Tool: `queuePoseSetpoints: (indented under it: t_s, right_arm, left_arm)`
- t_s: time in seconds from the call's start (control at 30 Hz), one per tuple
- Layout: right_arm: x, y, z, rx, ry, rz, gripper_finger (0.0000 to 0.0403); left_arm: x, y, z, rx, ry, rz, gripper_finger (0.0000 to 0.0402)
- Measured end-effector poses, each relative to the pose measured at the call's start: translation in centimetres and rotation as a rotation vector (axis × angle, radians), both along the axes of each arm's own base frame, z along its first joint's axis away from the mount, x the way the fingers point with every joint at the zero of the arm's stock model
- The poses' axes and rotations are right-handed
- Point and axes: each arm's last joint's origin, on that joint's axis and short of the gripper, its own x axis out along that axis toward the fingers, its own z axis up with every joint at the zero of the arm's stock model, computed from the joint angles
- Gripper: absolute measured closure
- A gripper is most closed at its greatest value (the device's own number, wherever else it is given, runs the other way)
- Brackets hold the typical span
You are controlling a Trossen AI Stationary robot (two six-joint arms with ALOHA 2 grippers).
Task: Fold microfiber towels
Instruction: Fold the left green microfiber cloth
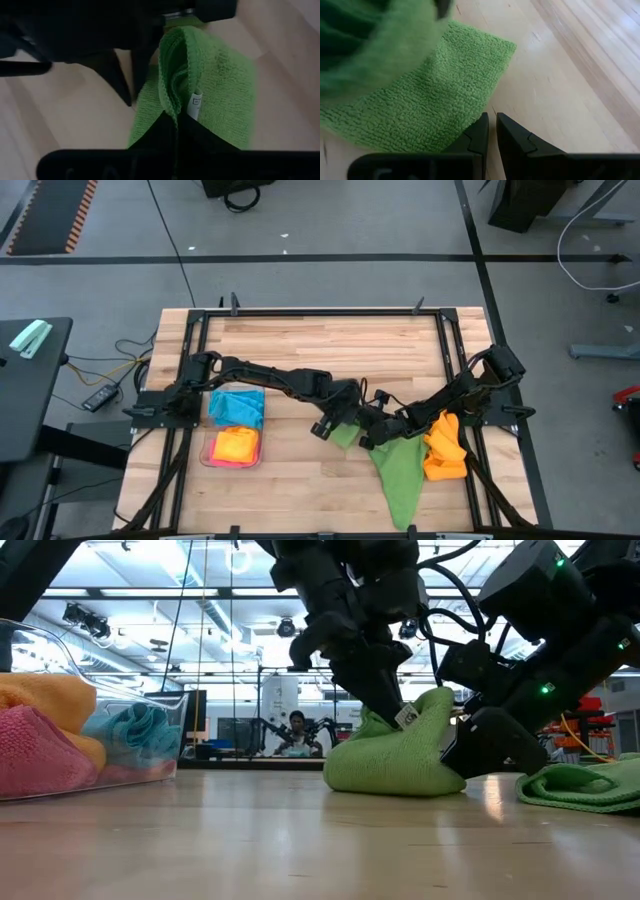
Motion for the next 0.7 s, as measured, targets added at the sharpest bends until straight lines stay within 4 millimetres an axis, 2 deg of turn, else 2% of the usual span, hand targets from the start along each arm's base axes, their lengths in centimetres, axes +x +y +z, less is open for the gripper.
queuePoseSetpoints:
  t_s: [0.1, 0.23, 0.5, 0.7]
  right_arm:
    - [0.0, 0.0, 0.0, 0.004, -0.002, -0.003, 0.0357]
    - [0.0, 0.0, 0.0, 0.006, -0.003, -0.005, 0.0357]
    - [0.0, 0.0, 0.0, 0.012, -0.006, -0.01, 0.0357]
    - [0.0, 0.0, 0.0, 0.012, -0.007, -0.011, 0.0357]
  left_arm:
    - [0.1, 0.1, 0.1, 0.019, -0.015, 0.012, 0.0378]
    - [0.4, 0.2, -1.0, 0.066, -0.004, 0.039, 0.0369]
    - [0.9, 0.3, -2.4, 0.106, 0.005, 0.062, 0.0381]
    - [1.0, 0.0, -2.4, 0.11, -0.005, 0.059, 0.0324]
